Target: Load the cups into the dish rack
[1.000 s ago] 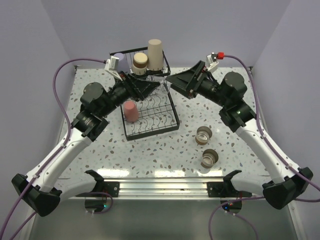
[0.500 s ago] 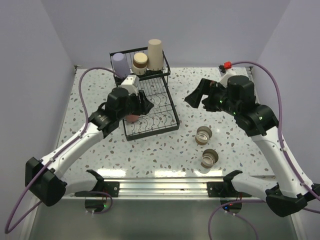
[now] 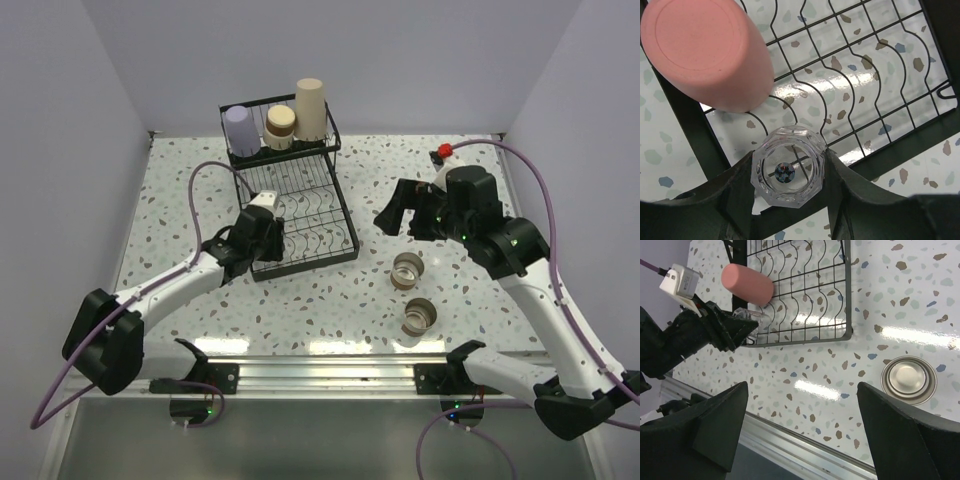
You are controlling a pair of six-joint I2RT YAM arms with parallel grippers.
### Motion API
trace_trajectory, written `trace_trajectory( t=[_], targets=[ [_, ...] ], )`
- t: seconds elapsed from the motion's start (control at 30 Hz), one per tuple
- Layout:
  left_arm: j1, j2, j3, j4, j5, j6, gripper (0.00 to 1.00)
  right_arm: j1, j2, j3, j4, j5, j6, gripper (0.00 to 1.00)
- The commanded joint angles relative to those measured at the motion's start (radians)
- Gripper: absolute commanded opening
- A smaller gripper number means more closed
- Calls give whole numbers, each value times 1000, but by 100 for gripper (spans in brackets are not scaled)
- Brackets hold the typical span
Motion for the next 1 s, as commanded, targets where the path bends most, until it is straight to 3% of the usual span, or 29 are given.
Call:
trace_trajectory(
  t=[0.0,0.2,0.5,0.67,0.7,0.97],
  targets=[
    [-1,24,-35,105,-52,11,0,-2,-20,-7,11,15,-26,93],
    [-2,35,-114,168,-69,-33,0,0,-27,-16,5,18,-39,93],
    [-1,85,-88,153,-115,-48,0,-2,-33,-41,-6,29,-60,93],
    [-4,105,-70,136,-100,-52,34,0,-36,-50,-9,38,-66,93],
    [-2,99,-68,136,-97,-51,45,-2,-39,-56,-9,39,-66,93],
    [-2,70,-62,111,-86,-41,81,-2,-49,-89,-1,44,-65,93]
  ],
)
